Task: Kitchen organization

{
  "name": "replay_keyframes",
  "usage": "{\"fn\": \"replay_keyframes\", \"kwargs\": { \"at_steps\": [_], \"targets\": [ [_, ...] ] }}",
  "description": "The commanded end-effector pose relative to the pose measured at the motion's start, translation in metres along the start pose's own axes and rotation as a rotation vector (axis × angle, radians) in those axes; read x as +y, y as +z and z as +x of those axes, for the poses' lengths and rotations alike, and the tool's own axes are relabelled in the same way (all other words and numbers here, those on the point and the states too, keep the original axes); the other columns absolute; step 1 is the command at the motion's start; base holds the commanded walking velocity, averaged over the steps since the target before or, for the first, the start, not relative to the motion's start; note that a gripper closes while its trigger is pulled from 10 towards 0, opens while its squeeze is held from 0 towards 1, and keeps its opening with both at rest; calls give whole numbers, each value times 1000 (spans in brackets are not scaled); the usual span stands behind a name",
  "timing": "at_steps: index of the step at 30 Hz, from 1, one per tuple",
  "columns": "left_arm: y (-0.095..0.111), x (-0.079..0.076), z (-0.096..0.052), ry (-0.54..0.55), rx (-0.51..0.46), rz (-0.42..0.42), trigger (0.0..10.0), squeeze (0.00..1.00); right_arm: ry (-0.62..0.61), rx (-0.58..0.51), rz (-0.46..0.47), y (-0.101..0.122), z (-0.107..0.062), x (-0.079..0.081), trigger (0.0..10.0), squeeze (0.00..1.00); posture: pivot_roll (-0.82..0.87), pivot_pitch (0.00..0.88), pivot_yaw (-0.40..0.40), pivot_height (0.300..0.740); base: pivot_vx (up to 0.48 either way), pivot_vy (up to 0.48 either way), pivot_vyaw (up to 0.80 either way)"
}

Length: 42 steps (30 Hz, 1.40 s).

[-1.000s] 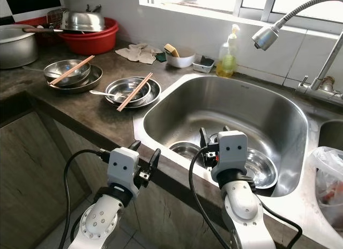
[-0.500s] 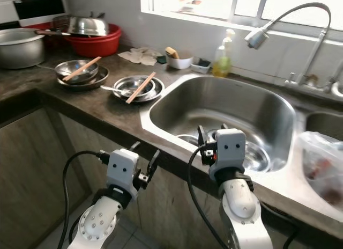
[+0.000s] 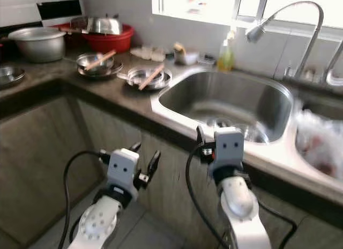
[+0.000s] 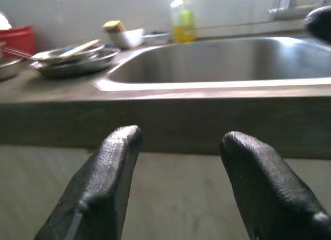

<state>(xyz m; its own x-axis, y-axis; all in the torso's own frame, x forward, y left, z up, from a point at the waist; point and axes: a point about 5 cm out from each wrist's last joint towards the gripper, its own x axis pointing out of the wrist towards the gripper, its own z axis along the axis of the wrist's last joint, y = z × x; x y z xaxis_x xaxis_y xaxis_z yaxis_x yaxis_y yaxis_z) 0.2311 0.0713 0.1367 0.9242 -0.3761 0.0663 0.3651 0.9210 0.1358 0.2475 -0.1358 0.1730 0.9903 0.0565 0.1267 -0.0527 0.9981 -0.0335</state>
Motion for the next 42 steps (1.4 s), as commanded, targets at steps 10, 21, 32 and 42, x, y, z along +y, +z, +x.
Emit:
{"fn": "replay_keyframes", "kwargs": {
  "at_steps": [10, 21, 32, 42],
  "targets": [
    [1, 3, 1, 7, -4, 8, 10000, 0, -5, 13, 8, -3, 1, 0, 10000, 0, 68, 5, -42, 740, -296, 0, 0],
    [0, 3, 1, 10, 1, 12, 10000, 0, 13, 41, -7, -8, 0, 2, 10000, 0, 68, 6, -44, 740, -306, 0, 0],
    [-15, -2, -19, -16, 101, -76, 10000, 0, 45, 128, -7, -30, -24, 4, 10000, 0, 68, 10, -50, 740, 0, 0, 0],
    [-13, -6, -21, -19, 92, -88, 10000, 0, 93, 128, -13, -31, -33, 15, 10000, 0, 66, 0, -51, 740, 0, 0, 0]
  ]
}}
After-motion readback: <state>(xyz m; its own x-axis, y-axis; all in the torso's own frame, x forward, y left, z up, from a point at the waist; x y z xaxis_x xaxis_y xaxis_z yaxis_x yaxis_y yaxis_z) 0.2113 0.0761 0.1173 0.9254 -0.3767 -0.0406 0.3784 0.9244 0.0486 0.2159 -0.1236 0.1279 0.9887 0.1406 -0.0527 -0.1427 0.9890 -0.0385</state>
